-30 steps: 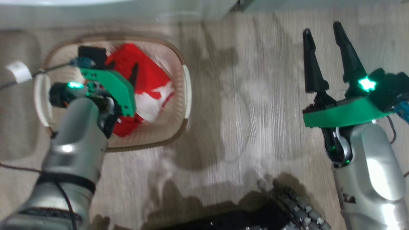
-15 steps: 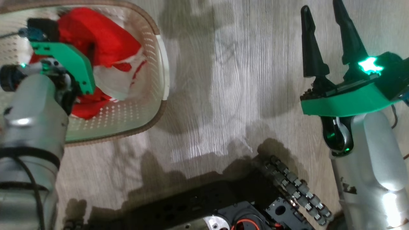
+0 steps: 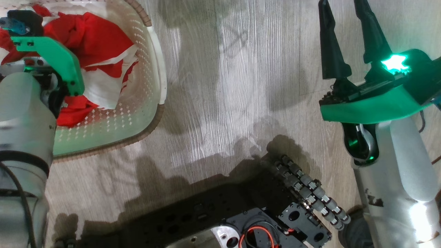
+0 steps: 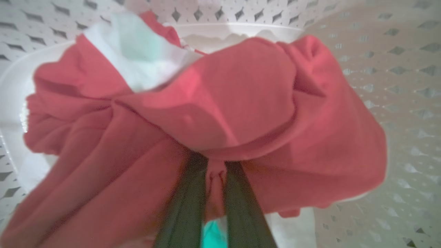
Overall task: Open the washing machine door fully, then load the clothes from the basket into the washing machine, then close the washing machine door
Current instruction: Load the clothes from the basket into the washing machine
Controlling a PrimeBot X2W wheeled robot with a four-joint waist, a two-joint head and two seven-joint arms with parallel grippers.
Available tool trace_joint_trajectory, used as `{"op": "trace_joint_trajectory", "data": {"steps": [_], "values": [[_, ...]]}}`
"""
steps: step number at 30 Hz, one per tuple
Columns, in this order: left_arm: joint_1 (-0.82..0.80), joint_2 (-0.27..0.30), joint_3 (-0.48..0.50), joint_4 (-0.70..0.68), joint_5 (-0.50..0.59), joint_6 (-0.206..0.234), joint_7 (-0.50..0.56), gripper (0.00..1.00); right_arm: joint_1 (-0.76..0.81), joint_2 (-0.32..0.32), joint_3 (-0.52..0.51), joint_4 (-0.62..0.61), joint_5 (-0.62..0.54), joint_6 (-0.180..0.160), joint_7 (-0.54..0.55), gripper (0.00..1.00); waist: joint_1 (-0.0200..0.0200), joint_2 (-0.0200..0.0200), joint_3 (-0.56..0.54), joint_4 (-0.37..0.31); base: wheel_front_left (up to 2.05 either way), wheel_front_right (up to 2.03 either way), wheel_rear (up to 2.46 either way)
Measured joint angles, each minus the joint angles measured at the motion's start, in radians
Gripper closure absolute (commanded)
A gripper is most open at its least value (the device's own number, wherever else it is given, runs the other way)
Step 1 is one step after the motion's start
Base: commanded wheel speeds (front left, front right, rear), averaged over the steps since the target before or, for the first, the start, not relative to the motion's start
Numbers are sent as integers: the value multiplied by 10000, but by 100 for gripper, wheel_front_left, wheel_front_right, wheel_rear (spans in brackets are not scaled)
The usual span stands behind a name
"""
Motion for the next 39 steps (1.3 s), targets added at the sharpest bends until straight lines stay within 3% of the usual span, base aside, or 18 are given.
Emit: {"op": "trace_joint_trajectory", "data": {"steps": [4,9,16,23,39], "values": [[4,10,-171,54,90,136,-79,100,0,0,-6,23,0,0,0,0,1,0,-39,-9,0,0,0],[144,-140,-303,71,138,203,-963,100,45,0,-130,184,-56,0,0,0,0,0,-458,158,0,0,0],[941,-673,-502,8,142,180,-2451,100,420,0,-364,376,-468,0,0,0,-1,1,-1517,562,0,0,0],[1705,-993,-510,-744,38,171,-3185,100,890,0,-623,558,-759,0,0,0,-1,0,-2774,998,0,0,0],[5677,-1037,127,-7513,96,746,-3239,100,1877,0,-1515,909,-1356,0,121,0,-2,1,-5546,2122,0,0,0]]}}
